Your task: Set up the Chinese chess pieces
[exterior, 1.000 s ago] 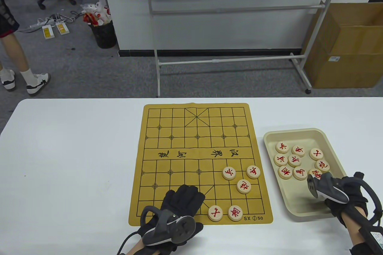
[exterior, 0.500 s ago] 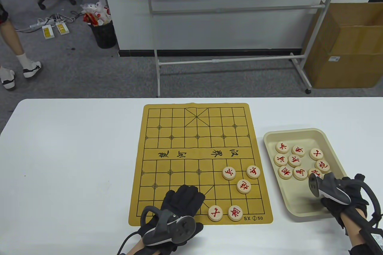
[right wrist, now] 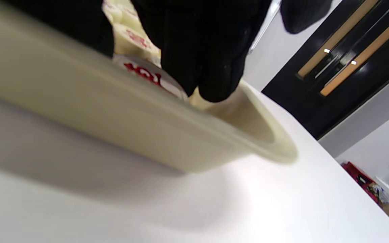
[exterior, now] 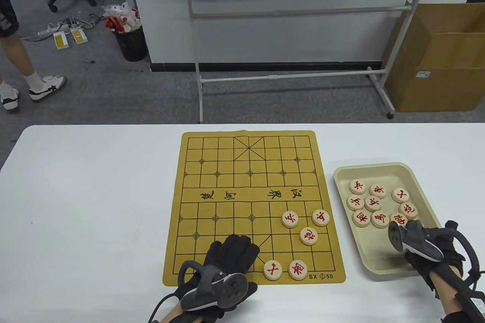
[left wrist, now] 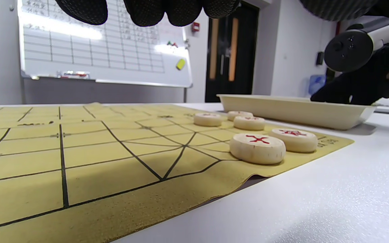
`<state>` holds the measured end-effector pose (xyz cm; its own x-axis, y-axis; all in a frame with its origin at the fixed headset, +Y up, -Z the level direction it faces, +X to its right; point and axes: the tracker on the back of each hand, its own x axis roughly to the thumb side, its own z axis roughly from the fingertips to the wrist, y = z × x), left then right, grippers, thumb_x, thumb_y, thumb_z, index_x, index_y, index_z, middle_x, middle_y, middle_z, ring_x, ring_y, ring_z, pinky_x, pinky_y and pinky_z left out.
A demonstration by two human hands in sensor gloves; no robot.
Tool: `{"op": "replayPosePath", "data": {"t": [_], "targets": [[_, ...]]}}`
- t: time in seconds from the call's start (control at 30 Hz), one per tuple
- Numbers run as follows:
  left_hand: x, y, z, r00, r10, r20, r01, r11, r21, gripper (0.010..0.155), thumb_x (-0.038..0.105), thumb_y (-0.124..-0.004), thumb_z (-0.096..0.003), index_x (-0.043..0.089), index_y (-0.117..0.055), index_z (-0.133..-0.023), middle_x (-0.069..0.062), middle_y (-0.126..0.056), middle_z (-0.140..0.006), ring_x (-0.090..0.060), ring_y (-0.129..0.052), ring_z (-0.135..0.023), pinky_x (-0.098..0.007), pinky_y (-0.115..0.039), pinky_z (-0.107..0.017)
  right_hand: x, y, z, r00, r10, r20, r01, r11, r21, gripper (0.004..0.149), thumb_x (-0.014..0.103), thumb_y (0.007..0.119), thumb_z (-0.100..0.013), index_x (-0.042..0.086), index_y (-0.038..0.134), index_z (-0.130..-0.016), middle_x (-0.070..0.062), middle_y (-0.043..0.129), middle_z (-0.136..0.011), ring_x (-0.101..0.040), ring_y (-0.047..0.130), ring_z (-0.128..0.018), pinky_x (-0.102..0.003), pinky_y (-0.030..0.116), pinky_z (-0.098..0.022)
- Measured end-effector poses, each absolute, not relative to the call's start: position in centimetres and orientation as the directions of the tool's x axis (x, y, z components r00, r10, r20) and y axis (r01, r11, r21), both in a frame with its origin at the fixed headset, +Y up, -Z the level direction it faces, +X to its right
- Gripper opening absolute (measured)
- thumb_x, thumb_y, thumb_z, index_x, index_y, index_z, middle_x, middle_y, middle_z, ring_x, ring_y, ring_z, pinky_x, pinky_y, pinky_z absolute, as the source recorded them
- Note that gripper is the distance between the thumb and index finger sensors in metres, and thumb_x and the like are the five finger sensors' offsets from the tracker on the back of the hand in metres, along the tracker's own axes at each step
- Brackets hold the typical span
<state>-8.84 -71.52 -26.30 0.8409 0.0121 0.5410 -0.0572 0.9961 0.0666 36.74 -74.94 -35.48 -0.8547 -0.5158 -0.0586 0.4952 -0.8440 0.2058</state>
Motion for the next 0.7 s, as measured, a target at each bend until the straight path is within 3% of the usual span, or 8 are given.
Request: {"op": "replayPosePath", "data": {"t": [0.1, 0.43, 0.57, 0.7], "targets": [[-8.8, -71.5, -26.3, 0.841, 0.012, 0.54, -0.057, 0.996, 0.066, 0.085, 0.062, -0.061, -0.0384, 0.025, -0.035, -0.11, -0.007, -0.036, -0.119, -0.035, -0.042, -0.112, -0.064, -0.049, -0.077, 36.5, -74.3, -35.4, -0.87, -0.49, -0.062, 0.473, -0.863, 0.179, 0.088, 0.051, 0.085, -0.039, 0.015, 0.05, -0.111, -0.003, 0.087, -0.096, -0.027, 0.1, -0.082, -0.064, 0.055, -0.076], [-8.8, -71.5, -26.3, 0.841, 0.013, 0.541, -0.057, 0.996, 0.064, 0.085, 0.062, -0.061, -0.0383, 0.025, -0.035, -0.11, -0.007, -0.036, -0.119, -0.035, -0.043, -0.112, -0.064, -0.049, -0.077, 33.1, -70.1, -34.2, -0.899, -0.437, 0.01, 0.437, -0.899, 0.018, 0.084, 0.047, 0.086, -0.041, 0.015, 0.052, -0.11, -0.009, 0.081, -0.099, -0.031, 0.101, -0.078, -0.065, 0.067, -0.071], [-8.8, -71.5, -26.3, 0.842, 0.013, 0.539, -0.057, 0.996, 0.066, 0.085, 0.062, -0.061, -0.0383, 0.025, -0.035, -0.11, -0.008, -0.036, -0.119, -0.035, -0.042, -0.112, -0.064, -0.049, -0.077, 29.1, -69.0, -32.5, -0.903, -0.404, 0.144, 0.398, -0.915, -0.067, 0.082, 0.047, 0.086, -0.041, 0.015, 0.054, -0.109, -0.008, 0.08, -0.1, -0.032, 0.099, -0.08, -0.065, 0.065, -0.072], [-8.9, -71.5, -26.3, 0.842, 0.014, 0.539, -0.059, 0.996, 0.066, 0.085, 0.062, -0.061, -0.0383, 0.025, -0.035, -0.11, -0.007, -0.036, -0.119, -0.035, -0.042, -0.112, -0.064, -0.049, -0.077, 24.7, -69.2, -30.7, -0.883, -0.357, 0.304, 0.352, -0.933, -0.073, 0.08, 0.047, 0.087, -0.039, 0.016, 0.057, -0.107, -0.009, 0.077, -0.101, -0.03, 0.095, -0.083, -0.064, 0.061, -0.074]]}}
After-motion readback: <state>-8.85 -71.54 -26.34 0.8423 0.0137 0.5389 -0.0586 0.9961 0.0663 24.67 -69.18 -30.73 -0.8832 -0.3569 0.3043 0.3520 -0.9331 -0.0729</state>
